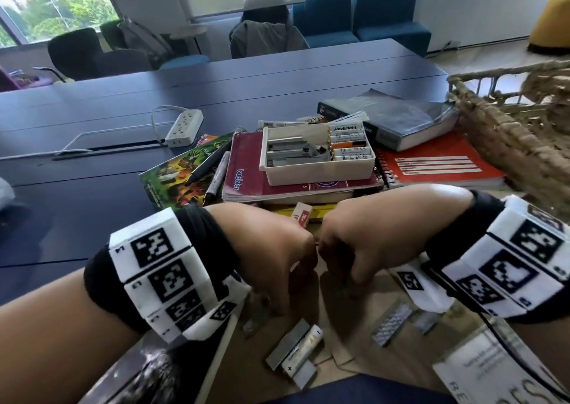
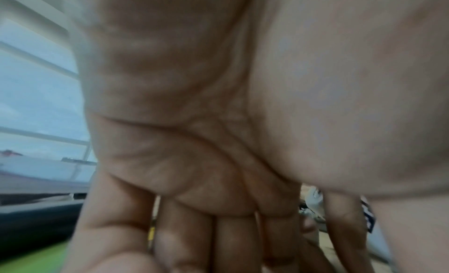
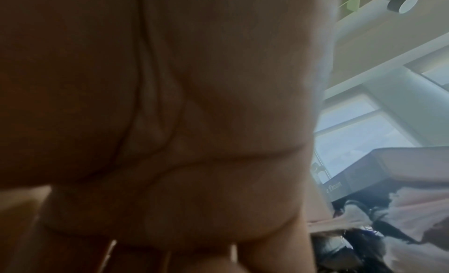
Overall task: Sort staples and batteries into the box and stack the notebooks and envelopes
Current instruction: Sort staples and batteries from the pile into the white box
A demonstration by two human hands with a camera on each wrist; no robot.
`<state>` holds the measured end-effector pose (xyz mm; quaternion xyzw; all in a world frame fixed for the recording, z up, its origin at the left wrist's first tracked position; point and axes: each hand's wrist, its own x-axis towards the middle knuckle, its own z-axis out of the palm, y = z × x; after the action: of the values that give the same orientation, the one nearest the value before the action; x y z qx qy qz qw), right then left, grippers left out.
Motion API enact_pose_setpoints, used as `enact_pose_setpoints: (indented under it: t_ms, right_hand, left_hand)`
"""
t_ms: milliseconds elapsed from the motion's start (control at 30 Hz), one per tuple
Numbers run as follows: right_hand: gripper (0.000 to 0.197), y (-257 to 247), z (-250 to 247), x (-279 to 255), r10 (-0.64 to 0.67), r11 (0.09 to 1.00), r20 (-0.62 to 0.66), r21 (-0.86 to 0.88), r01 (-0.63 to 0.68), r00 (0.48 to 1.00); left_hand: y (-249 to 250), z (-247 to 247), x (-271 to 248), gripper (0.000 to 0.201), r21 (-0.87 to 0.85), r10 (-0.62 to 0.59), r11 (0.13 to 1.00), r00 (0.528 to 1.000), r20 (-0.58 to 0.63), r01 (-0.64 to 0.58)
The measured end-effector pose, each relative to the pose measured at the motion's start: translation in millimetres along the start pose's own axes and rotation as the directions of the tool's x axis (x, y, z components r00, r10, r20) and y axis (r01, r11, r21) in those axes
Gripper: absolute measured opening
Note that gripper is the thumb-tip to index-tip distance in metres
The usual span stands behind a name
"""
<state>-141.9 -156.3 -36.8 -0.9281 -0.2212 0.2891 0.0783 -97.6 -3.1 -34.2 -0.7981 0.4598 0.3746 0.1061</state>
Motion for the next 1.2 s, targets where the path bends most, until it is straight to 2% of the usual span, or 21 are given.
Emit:
enact_pose_setpoints:
  t_ms: [67, 133, 233, 400, 467, 600, 733, 867, 933, 1033, 1200]
  right_hand:
    - [0.019, 1.3, -0.9, 1.0, -0.01, 1.0, -0.038, -0.008, 0.01, 0.999]
    - [0.029, 3.1, -1.6, 0.8, 0.001, 1.0, -0.066, -0.001, -0.001, 0.998]
    - [0.031, 2.6, -2.5, -1.0, -0.006, 1.0, -0.075, -0.003, 0.005, 0.997]
    - [0.026, 0.4, 0.0, -0.5, 0.016, 0.999, -0.059, -0.043, -0.019, 0.998]
    - [0.025, 0.4, 1.0, 1.0, 0.029, 0.999, -0.068, -0.042, -0.032, 0.997]
    - [0.015, 3.0, 0.8, 1.5, 0.02, 0.999, -0.071, -0.049, -0.023, 0.997]
    - [0.01, 10.5, -0.8, -0.8, 0.027, 0.999, -0.165, 0.031, -0.022, 0.986]
    - [0.011, 16.3, -3.1, 0.8, 0.01, 0.995, -0.267, 0.103, 0.018, 0.964]
    - [0.011, 17.3, -4.3, 1.9, -0.016, 0.992, -0.31, 0.11, 0.053, 0.951]
    - [0.009, 19.1, -6.9, 3.4, -0.055, 0.99, -0.38, 0.097, 0.099, 0.923]
    - [0.005, 23.4, -14.2, 1.6, -0.094, 0.969, -0.517, 0.147, 0.197, 0.851]
  left_hand:
    - [-2.8, -1.4, -1.2, 0.026, -0.03, 0.041, 0.999, 0.999, -0.02, -0.042]
    - [-5.2, -4.3, -2.4, 0.016, -0.07, 0.08, 0.994, 0.994, -0.072, -0.085]
    - [-10.9, -8.6, -9.5, 0.019, -0.136, 0.095, 0.983, 0.98, -0.176, -0.12]
    - [-24.4, -12.8, -23.6, 0.007, -0.431, 0.104, 0.866, 0.935, -0.339, -0.253]
    - [-29.0, -15.8, -24.1, 0.008, -0.444, 0.11, 0.841, 0.902, -0.417, -0.308]
    - [-35.8, -23.0, -18.7, 0.014, -0.457, 0.067, 0.784, 0.788, -0.611, -0.421]
    - [-39.3, -26.7, -4.9, 0.01, -0.44, -0.069, 0.719, 0.575, -0.815, -0.538]
    - [-44.6, -32.5, 7.8, 0.007, -0.398, -0.184, 0.66, 0.376, -0.908, -0.637]
    - [-48.0, -31.9, 14.8, 0.006, -0.404, -0.232, 0.634, 0.336, -0.913, -0.659]
    - [-51.7, -26.8, 26.6, 0.007, -0.427, -0.279, 0.623, 0.324, -0.904, -0.655]
    - [-53.0, -26.1, 29.8, 0.009, -0.433, -0.35, 0.584, 0.267, -0.898, -0.687]
